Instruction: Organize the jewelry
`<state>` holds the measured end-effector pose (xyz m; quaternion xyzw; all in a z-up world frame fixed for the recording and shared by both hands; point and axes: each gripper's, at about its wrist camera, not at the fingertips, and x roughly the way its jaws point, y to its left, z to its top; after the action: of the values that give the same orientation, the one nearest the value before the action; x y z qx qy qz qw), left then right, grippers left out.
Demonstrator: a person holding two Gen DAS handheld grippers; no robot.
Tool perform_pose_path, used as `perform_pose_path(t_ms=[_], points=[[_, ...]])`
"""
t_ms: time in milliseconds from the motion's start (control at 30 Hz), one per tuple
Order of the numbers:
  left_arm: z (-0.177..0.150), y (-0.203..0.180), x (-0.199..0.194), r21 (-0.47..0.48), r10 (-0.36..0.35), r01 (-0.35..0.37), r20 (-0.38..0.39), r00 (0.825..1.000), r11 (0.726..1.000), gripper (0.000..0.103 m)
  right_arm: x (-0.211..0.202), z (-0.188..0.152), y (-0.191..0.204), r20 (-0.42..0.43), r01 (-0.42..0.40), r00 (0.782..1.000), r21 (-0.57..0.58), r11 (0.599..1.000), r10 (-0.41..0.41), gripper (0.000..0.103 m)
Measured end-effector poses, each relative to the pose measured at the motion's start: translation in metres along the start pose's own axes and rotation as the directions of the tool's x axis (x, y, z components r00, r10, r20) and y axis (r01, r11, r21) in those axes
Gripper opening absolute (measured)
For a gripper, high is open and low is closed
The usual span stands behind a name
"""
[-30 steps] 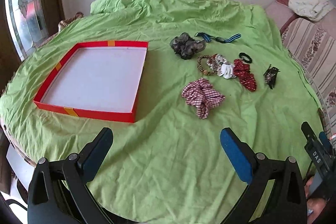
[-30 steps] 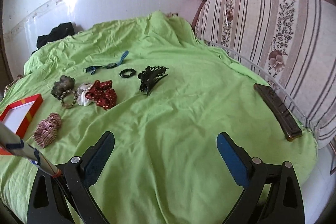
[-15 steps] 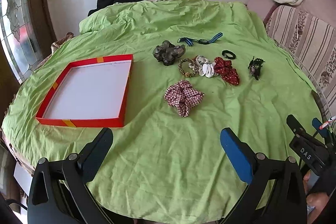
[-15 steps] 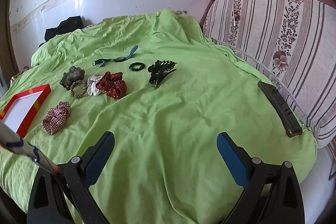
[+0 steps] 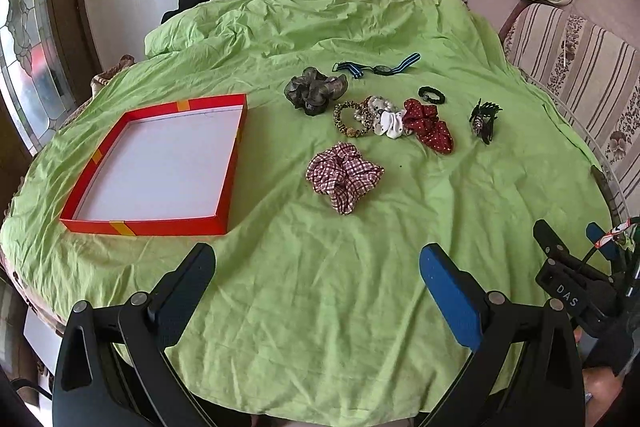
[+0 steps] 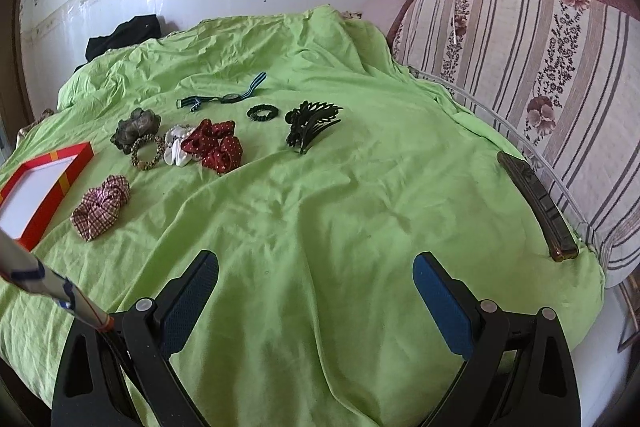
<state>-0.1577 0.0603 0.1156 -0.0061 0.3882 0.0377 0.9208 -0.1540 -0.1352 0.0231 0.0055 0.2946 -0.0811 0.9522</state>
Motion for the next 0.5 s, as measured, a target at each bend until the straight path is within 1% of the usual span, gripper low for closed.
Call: perform_pose_path(t_ms=[133, 500], points=[[-0.0013, 0.0024, 0.0017, -0.003, -0.003, 0.003, -0.004, 1.0, 1.0, 0.102, 0.0009, -0.0005, 0.0036, 0.002, 0.007, 1.0, -0.013, 1.0, -0.007, 0.1], [-0.0031, 0.0023, 0.0036, -0.009, -0.007, 0.007, -0.009, 1.0, 1.0, 0.102, 0.0096, -0.0036, 0.0038, -0.027, 0.018, 0.999, -0.015, 1.0, -0.019, 0.1]])
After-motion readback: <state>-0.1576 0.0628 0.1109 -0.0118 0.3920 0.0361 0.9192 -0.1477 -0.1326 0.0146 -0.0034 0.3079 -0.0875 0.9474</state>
